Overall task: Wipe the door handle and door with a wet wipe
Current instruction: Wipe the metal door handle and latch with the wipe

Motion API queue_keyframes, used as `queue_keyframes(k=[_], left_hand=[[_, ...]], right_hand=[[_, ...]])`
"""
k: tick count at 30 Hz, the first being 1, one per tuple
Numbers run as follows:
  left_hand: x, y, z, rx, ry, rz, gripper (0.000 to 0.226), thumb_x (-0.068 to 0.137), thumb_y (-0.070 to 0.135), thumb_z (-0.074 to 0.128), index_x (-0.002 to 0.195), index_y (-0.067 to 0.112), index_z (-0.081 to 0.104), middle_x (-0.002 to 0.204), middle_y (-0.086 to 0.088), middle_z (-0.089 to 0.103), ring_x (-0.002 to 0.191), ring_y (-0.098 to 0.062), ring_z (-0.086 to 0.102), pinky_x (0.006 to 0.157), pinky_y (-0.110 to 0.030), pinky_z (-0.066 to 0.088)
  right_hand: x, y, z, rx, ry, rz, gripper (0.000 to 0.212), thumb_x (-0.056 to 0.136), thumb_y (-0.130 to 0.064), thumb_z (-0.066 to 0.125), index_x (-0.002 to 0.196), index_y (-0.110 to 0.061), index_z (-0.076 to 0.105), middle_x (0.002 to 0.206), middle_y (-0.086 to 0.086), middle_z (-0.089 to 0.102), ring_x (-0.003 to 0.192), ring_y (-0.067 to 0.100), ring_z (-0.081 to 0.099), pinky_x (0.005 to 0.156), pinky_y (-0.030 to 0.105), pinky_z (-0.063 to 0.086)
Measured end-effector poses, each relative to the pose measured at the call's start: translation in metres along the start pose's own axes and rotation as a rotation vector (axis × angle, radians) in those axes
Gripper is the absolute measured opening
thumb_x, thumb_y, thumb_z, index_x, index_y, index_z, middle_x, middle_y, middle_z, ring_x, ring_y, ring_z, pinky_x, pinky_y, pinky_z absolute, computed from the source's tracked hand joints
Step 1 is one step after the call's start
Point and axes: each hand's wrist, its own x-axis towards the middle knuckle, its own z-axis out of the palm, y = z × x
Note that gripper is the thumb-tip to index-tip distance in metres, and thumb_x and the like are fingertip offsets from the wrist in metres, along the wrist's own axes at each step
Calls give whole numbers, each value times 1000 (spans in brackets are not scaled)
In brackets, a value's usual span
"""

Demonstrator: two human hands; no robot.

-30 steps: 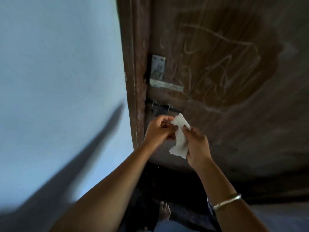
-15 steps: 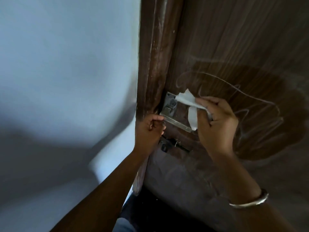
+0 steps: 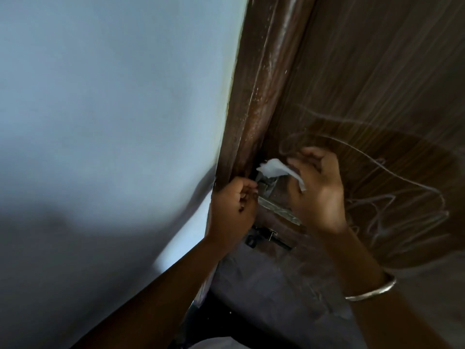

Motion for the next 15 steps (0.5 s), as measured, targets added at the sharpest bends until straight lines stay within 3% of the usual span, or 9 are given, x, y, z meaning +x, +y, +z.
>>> queue_keyframes(k=[3, 6, 10, 13, 15], left_hand=[[-4, -5, 0, -23, -7, 26, 11, 83, 14, 59, 92, 20, 61, 81, 11, 66, 80, 0, 64, 67, -10, 49], [-7, -9, -1, -43, -24, 38, 11, 83, 9, 57, 88, 17, 62, 82, 2, 70, 78, -4, 66, 66, -20, 54], [-6, -9, -4, -74, 1, 56, 12, 83, 4, 57, 86, 14, 63, 79, -2, 71, 77, -7, 67, 65, -27, 56], [-6, -6, -1, -80, 22, 72, 12, 81, 0, 57, 83, 9, 64, 76, -5, 71, 73, -10, 67, 62, -25, 56], [-8, -5, 0, -80, 16, 80, 12, 79, -4, 58, 81, 5, 65, 75, -4, 70, 70, -8, 66, 61, -20, 54]], right_hand=[[-11, -1, -3, -36, -23, -10, 17, 82, 4, 56, 91, 3, 71, 90, 19, 66, 76, 27, 64, 68, 28, 54], [-13, -5, -2, -71, -6, 5, 19, 85, 5, 52, 88, 0, 70, 89, 16, 68, 62, 23, 64, 50, 22, 48], [-8, -3, 3, -49, 64, -105, 25, 91, -3, 48, 89, 7, 70, 97, 26, 65, 76, 29, 66, 61, 27, 54], [-7, 2, 15, -111, -79, -240, 26, 90, -3, 49, 103, 9, 67, 110, 28, 63, 93, 35, 66, 75, 34, 57], [-5, 8, 21, -158, -189, -329, 22, 89, 0, 55, 105, 10, 66, 112, 26, 64, 98, 37, 65, 76, 42, 58]])
